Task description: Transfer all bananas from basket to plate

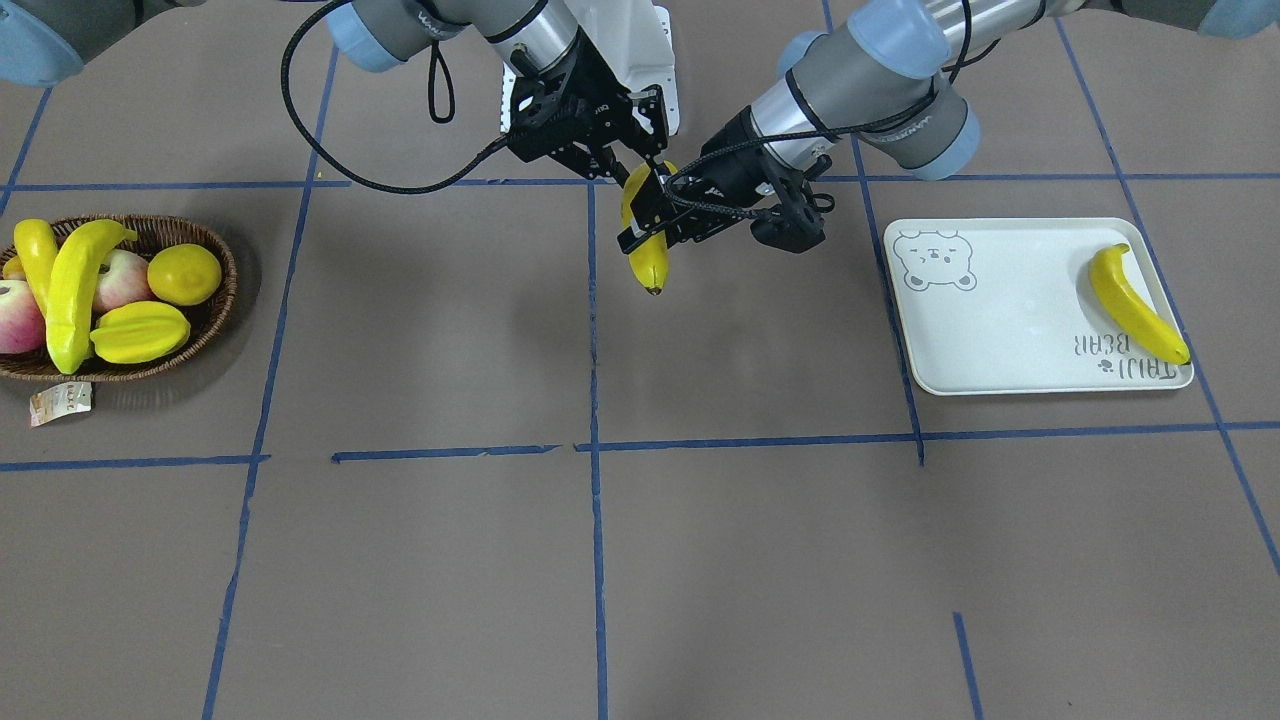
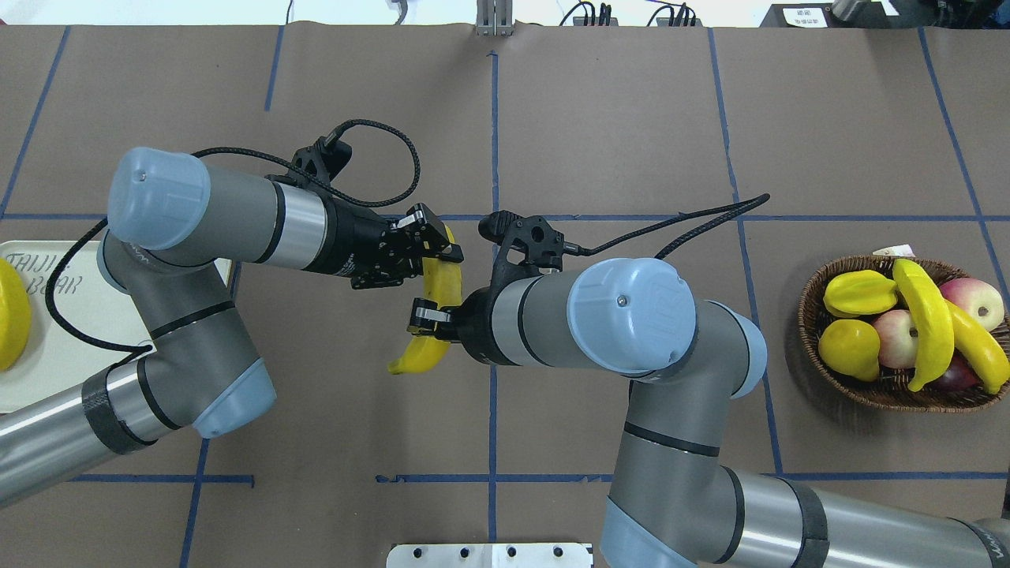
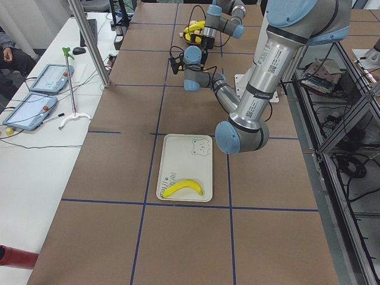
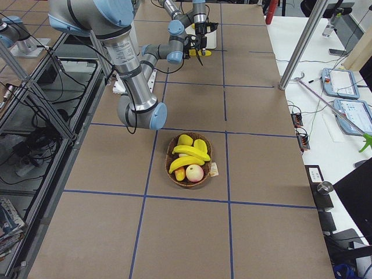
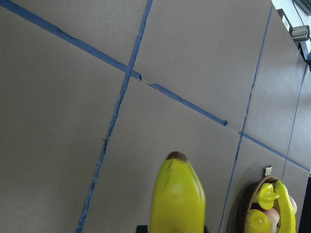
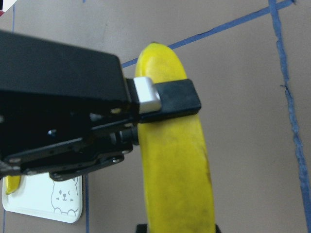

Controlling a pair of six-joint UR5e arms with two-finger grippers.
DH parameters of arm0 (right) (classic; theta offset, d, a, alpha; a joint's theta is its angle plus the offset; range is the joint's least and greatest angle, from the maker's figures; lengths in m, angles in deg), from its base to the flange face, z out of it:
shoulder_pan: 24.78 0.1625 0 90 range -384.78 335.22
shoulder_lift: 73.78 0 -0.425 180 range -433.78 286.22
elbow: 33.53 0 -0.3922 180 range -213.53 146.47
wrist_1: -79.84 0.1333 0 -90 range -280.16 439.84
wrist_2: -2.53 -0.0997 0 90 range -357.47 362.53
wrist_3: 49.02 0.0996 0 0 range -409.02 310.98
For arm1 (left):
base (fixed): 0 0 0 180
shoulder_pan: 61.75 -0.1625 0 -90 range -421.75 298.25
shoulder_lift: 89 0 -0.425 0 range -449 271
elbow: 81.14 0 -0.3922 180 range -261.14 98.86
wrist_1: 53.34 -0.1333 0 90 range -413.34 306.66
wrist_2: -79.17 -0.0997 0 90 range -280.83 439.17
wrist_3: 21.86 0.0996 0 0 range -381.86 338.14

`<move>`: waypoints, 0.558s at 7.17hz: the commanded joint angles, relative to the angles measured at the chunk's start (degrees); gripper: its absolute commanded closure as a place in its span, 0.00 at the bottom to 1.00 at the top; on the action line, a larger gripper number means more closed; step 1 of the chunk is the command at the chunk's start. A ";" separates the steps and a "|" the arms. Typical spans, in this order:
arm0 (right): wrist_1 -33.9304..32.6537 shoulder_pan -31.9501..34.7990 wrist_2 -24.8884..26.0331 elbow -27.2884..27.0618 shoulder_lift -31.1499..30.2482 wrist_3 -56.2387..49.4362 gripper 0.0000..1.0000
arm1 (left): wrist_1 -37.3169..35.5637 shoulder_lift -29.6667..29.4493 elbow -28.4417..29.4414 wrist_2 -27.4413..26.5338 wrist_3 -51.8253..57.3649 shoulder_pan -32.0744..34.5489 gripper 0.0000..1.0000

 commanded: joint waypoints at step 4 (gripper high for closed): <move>-1.33 3.59 -2.06 -1.57 -0.71 0.50 0.01 | -0.01 9.65 -2.20 0.23 0.51 6.40 1.00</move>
